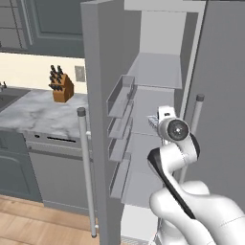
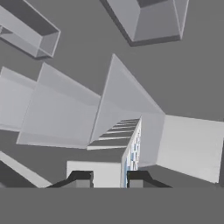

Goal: The ice cube tray has been filled with water. Take the tray and place it in the freezer to make ice. Close the freezer door after placing the tray.

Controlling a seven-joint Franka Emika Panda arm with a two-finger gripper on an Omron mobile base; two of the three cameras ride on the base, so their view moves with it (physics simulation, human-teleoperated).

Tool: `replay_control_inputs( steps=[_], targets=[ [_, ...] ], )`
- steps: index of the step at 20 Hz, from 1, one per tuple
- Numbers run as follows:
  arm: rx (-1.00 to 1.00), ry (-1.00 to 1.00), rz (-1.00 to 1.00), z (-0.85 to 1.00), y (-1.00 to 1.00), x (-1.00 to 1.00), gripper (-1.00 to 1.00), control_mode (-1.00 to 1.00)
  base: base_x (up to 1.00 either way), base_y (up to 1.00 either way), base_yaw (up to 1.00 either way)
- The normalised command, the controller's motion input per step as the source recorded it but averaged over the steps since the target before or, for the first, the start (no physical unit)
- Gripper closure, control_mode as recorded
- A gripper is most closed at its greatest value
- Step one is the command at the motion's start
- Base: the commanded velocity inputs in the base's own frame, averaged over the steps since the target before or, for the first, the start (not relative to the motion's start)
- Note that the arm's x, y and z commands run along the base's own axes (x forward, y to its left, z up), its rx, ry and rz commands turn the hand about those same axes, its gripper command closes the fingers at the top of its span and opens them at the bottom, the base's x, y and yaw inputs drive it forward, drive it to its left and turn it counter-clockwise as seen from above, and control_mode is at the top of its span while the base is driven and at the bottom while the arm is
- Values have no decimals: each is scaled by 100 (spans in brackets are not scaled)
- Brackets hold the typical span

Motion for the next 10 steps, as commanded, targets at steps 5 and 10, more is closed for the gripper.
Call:
replay_control_inputs(
  steps=[5, 10],
  targets=[
    [0, 0, 0, 0, 0, 39, 100, -100, 0, 0, 0],
    [0, 0, 0, 0, 0, 42, 100, -100, 0, 0, 0]
  ],
)
